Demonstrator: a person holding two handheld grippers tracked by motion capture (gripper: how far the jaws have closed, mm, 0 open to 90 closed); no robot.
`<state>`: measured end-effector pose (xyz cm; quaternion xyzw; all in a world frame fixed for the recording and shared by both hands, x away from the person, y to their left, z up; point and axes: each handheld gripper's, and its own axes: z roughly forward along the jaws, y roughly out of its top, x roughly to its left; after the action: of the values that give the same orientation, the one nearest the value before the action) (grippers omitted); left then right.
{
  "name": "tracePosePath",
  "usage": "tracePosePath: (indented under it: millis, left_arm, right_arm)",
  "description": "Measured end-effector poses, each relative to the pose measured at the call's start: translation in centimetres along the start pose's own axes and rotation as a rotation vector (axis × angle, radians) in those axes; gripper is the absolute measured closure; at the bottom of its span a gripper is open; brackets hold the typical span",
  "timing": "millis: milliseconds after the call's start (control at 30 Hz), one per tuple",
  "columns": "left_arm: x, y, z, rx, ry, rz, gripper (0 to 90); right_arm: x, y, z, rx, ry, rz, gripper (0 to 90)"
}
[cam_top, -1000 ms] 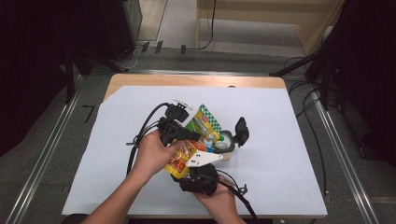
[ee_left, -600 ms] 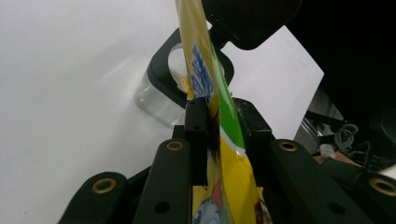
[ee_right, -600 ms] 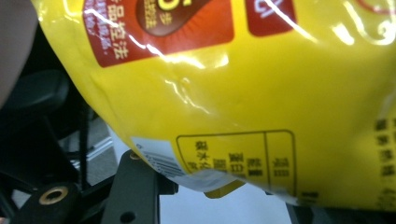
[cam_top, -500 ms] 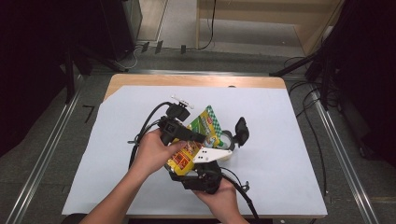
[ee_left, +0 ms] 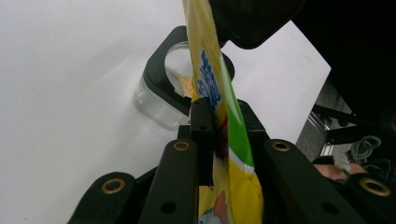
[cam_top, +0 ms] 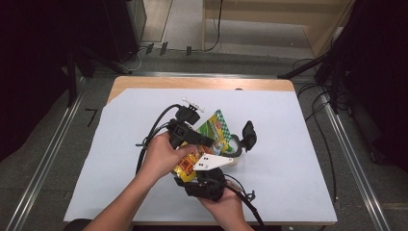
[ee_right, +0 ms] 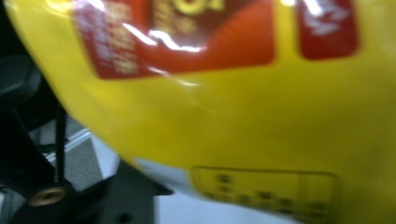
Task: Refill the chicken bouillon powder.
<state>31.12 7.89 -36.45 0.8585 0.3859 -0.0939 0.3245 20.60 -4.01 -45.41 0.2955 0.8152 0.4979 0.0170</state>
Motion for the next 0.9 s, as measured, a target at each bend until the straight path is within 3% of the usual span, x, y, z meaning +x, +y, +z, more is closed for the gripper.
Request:
tracePosePath:
  millis: [167, 333, 500, 767, 900]
  left_arm:
    - [0.2, 1.0, -0.1, 0.063, -0.002, -0.014, 82.7]
    - [0.9, 2.1, -0.3, 0.108, -0.059, -0.06, 81.4]
    - [1.4, 2.6, 0.1, 0.151, -0.073, -0.101, 82.5]
    - [1.3, 3.2, 0.7, 0.216, -0.036, -0.072, 86.6]
    - [1.2, 3.7, 0.8, 0.229, -0.029, -0.061, 86.8]
  right_arm:
    - [-0.2, 0.3, -0.2, -0.019, 0.035, 0.021, 61.9]
    - [-0.6, 0.5, -0.6, -0.037, 0.075, 0.047, 62.4]
    - [-1.0, 0.8, -0.9, -0.037, 0.097, 0.068, 62.3]
    - [-1.1, 0.8, -0.7, -0.015, 0.101, 0.071, 62.3]
    - [-1.2, 0.8, -0.8, -0.03, 0.107, 0.076, 62.2]
